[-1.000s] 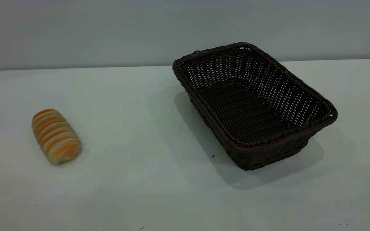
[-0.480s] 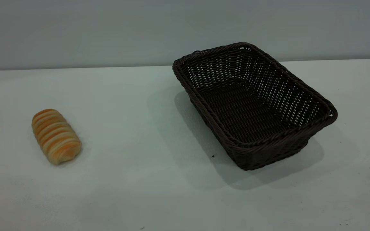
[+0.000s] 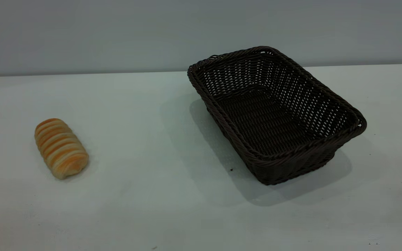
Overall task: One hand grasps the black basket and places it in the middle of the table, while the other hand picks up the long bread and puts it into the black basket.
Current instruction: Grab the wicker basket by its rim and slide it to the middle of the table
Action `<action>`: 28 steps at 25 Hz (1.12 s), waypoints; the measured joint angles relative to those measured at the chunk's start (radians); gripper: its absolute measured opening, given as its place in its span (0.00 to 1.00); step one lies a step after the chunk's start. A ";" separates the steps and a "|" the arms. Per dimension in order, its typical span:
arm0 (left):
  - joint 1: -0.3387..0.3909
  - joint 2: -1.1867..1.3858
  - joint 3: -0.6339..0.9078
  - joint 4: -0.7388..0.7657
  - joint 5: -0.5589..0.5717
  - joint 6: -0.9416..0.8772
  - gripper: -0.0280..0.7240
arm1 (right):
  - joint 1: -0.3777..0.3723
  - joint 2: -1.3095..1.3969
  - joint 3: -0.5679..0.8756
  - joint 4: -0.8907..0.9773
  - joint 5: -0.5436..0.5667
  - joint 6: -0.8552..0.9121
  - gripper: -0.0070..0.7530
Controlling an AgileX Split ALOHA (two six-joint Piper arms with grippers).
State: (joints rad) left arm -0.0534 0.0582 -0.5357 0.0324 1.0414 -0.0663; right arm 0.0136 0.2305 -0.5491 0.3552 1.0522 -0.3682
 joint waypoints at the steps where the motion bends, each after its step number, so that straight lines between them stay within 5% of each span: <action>1: 0.000 0.023 0.000 0.000 -0.009 -0.002 0.75 | 0.000 0.049 -0.012 0.048 -0.009 -0.043 0.63; 6: 0.000 0.173 0.000 0.000 -0.083 -0.040 0.75 | 0.000 0.351 -0.058 0.304 -0.024 -0.267 0.63; 13: 0.000 0.322 -0.009 0.001 -0.143 -0.066 0.75 | 0.005 0.702 -0.086 0.396 -0.103 -0.418 0.63; 22: 0.000 0.385 -0.057 0.003 -0.166 -0.079 0.75 | 0.249 1.062 -0.090 0.402 -0.352 -0.418 0.63; 28: 0.000 0.385 -0.061 0.005 -0.145 -0.079 0.75 | 0.295 1.236 -0.092 0.414 -0.476 -0.270 0.63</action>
State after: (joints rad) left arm -0.0534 0.4430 -0.5968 0.0375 0.8962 -0.1453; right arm 0.3085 1.4668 -0.6410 0.7696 0.5758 -0.6387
